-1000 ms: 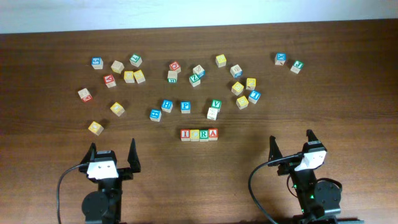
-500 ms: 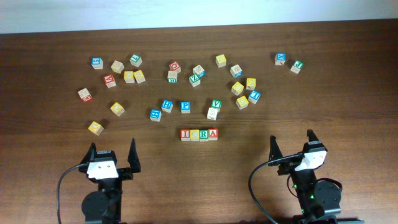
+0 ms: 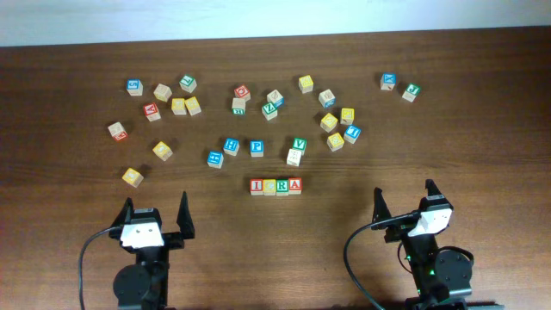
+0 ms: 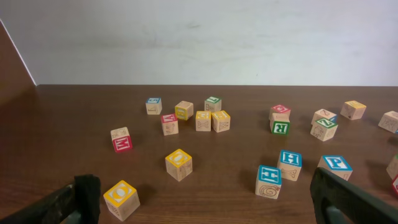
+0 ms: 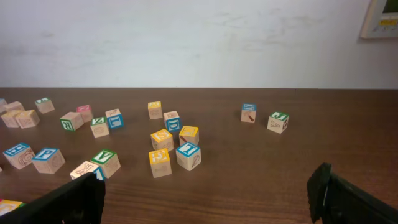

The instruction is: Spell out ICRA

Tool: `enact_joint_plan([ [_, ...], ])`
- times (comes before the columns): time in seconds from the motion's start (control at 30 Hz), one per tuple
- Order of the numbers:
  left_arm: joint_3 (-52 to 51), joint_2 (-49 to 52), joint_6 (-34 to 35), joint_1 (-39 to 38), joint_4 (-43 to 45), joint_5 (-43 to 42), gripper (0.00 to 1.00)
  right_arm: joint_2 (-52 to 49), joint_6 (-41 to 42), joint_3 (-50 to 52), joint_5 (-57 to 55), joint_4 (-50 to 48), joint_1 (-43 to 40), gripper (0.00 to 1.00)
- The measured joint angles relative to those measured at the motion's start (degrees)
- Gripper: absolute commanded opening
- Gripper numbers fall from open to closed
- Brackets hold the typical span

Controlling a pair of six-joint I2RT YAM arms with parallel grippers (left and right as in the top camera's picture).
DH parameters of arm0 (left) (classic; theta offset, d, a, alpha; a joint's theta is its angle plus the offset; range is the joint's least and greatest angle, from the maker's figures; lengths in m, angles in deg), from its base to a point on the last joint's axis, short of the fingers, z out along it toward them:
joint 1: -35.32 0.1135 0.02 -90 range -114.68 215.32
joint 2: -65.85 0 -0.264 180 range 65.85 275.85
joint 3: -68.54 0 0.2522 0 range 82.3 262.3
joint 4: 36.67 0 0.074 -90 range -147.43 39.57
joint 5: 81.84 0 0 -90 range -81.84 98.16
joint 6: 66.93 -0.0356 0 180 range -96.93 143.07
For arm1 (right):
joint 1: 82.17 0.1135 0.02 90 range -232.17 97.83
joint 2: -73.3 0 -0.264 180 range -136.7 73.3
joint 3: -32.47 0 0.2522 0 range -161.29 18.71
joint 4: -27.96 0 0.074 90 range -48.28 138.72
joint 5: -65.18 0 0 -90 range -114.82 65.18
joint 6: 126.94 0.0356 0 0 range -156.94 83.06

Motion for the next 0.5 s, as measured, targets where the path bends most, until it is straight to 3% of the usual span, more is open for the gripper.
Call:
enact_joint_plan([
  [0.5,0.0,0.0,0.0,0.0,0.0,0.0,0.99,0.0,0.0,0.0,0.0,0.0,0.0,0.98],
])
